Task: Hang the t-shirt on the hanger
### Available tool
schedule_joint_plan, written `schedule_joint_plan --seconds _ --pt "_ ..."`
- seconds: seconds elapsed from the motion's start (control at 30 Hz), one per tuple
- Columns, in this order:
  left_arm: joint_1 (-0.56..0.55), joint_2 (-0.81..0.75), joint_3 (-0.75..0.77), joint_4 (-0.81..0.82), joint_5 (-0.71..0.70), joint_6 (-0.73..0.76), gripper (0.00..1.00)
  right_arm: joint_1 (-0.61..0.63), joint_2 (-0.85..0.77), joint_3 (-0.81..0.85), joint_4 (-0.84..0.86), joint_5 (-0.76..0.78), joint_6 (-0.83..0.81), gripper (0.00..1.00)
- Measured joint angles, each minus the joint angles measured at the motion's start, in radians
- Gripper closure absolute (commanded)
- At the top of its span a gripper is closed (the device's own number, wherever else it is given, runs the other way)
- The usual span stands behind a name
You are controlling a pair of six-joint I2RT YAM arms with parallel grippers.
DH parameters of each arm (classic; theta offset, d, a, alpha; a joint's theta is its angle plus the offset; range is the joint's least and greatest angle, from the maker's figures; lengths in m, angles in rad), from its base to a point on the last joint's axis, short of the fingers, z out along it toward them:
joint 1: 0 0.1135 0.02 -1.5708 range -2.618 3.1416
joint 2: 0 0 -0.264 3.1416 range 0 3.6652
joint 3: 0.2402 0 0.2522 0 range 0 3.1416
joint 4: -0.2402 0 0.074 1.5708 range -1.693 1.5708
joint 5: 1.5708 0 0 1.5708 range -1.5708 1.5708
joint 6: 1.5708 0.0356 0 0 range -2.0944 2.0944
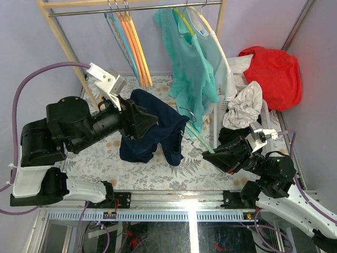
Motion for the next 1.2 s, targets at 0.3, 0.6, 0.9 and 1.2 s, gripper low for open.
schedule_joint_plan --seconds 0.3,0.6,0.9,1.2 --pt "0.000 0.014 -0.042 -0.031 -0.148 0.058 0.32 0.000 0.000 -0.002 -0.002 0.005 0.006 1.00" --pt "0.000 0.016 0.015 -0.060 -0.213 0.108 0.26 0.000 -0.002 -0.002 -0.016 -0.021 0.034 1.00" --pt "0.000 0.010 -0.006 -0.088 -0.154 0.183 0.20 0.000 -0.002 -0.002 -0.014 -0.066 0.067 1.00" --pt "0.000 -0.021 -0.107 -0.088 0.021 0.223 0.20 0.000 -0.014 0.000 -0.019 -0.124 0.105 1.00"
